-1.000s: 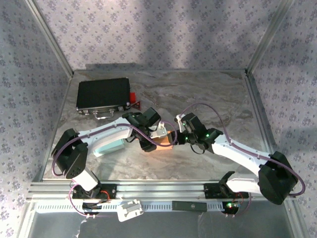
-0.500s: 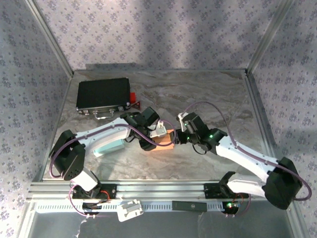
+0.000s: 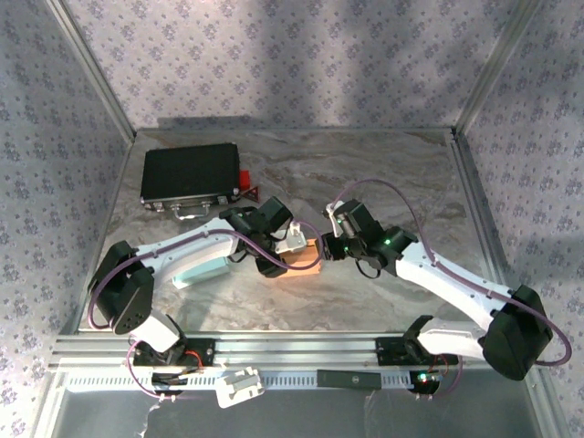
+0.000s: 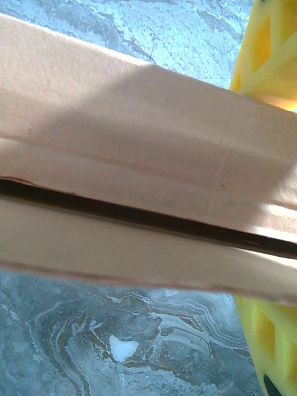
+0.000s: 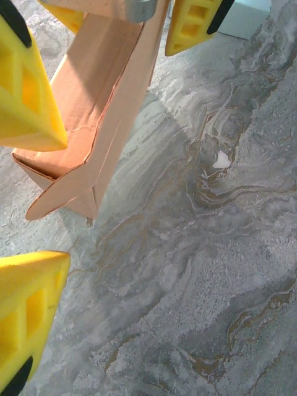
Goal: Fold the paper box
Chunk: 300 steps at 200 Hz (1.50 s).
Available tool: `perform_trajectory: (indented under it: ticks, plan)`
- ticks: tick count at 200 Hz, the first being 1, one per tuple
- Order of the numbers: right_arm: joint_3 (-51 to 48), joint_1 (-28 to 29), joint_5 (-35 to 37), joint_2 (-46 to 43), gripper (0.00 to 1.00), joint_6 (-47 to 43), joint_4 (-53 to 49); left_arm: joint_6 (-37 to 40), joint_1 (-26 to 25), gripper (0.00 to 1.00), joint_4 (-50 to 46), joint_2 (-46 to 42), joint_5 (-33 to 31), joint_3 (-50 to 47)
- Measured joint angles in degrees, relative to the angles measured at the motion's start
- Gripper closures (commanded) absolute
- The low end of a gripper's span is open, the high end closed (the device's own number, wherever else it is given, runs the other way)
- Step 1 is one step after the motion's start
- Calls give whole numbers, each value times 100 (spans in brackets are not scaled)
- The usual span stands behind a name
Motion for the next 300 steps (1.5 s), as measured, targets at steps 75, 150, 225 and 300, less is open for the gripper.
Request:
perform_trajectory:
  ticks: [75,150,225,300]
  plan:
    - [74,0,61,214,75,-24,-17,-2,0,39,13,0,0,-9]
    - [149,181,142,214,88,-20,-79,-22,0,41,39,0,0,-9]
    - [179,542,664,214,96,404,-210,-144,0,47,39,0,33,-9]
    - [216,616,903,214,98,1047,-299,-153,-2,47,114,0,48,-9]
